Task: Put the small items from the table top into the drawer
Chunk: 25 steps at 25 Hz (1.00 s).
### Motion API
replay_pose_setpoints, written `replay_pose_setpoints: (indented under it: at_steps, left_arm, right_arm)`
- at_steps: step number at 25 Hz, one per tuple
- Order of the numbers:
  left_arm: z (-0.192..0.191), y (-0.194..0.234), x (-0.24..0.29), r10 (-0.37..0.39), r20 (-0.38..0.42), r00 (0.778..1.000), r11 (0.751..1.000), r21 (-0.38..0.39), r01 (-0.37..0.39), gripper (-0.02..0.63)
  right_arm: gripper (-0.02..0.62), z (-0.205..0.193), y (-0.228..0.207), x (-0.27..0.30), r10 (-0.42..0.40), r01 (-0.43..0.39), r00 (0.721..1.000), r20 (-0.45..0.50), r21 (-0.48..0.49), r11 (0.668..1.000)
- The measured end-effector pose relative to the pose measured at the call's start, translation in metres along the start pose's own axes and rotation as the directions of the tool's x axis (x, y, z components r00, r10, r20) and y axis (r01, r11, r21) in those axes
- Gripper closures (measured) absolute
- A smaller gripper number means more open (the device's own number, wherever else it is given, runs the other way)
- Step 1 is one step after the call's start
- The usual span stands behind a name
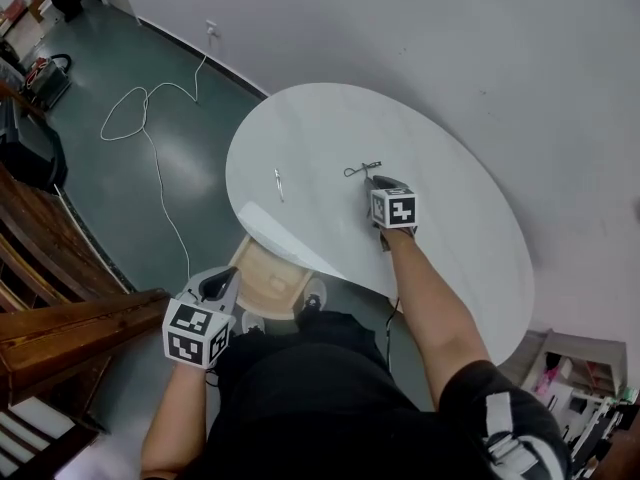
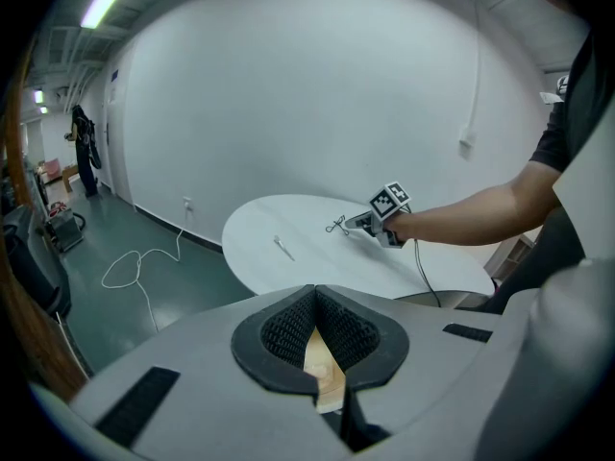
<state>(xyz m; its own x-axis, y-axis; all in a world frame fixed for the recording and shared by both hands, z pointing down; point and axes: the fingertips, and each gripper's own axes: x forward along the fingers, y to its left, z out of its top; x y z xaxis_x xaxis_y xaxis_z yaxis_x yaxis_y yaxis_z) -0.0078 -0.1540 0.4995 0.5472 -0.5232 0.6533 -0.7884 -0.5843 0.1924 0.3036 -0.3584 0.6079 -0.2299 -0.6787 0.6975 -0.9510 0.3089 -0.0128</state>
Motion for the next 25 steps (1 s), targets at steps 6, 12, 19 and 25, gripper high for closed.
replay_pose_setpoints:
  at_steps: [6,12,19,25]
  left_arm:
    - [-0.001,0.006,-0.003,0.054,-0.008,0.998,0.998,-0.039,-0.055,0.591]
    - [-0.004,0.010,-0.004,0.076,0.001,0.997,0.995,-0.070,-0.076,0.591]
    - [-0.011,0.013,-0.010,0.079,0.011,0.997,0.993,-0.090,-0.078,0.591]
    - [-0.014,0.015,-0.016,0.069,0.023,0.997,0.994,-0.089,-0.066,0.591]
  right_arm:
    - [0.541,0.004,-0.010,0.024,0.015,-0.015,0.999,-0.034,0.007,1.000]
    - [0.541,0.000,-0.008,0.039,0.019,-0.021,0.996,-0.089,-0.022,1.000]
    - [0.572,-0.002,-0.006,0.039,0.033,-0.033,0.994,-0.107,0.001,0.999]
    - [0.574,-0.002,0.008,0.027,0.045,-0.045,0.995,-0.093,-0.003,0.999]
